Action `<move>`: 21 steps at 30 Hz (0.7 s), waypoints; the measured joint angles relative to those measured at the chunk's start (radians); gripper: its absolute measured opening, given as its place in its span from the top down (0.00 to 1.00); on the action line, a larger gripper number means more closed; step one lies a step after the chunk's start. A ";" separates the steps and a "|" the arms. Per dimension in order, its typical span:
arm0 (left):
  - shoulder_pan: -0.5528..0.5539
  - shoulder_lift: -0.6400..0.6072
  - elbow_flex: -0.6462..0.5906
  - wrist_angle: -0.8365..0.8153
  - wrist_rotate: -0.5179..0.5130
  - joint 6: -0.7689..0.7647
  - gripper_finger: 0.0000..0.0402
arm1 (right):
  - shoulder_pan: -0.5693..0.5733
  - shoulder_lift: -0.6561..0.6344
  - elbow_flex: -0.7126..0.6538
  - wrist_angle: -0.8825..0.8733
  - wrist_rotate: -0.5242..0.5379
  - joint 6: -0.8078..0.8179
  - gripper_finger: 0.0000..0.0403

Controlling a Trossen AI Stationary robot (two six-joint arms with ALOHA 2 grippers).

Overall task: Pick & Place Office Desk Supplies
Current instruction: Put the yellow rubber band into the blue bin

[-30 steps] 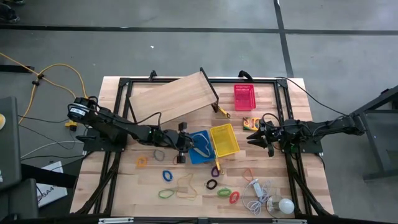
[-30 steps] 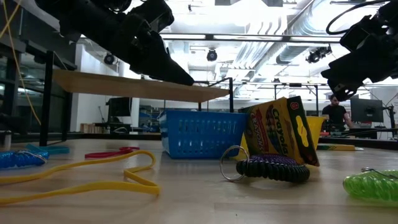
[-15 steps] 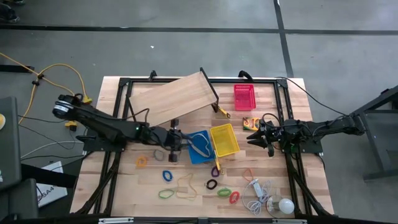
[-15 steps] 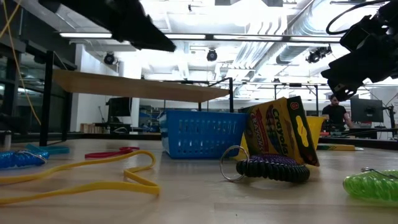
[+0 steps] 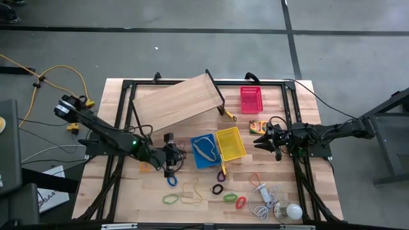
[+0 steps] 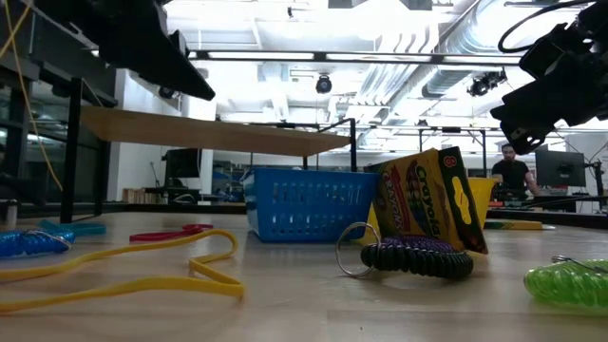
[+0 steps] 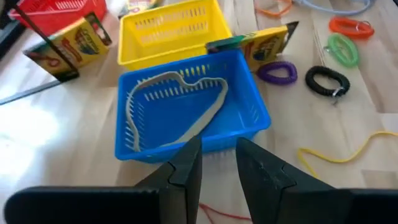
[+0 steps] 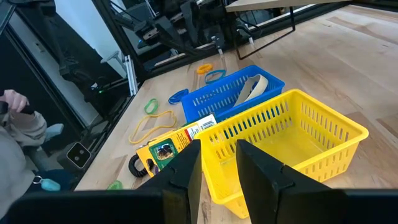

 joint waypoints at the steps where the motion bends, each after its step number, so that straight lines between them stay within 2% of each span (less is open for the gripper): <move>1: -0.002 0.004 0.000 0.006 0.007 -0.002 0.77 | 0.000 0.000 0.000 0.000 0.000 0.000 0.78; 9: -0.002 0.100 0.000 0.052 0.137 -0.171 0.77 | 0.000 0.000 0.000 0.000 0.000 0.000 0.78; 21: 0.028 0.277 0.000 0.266 0.369 -0.352 0.77 | 0.000 0.000 0.000 0.000 0.000 0.000 0.78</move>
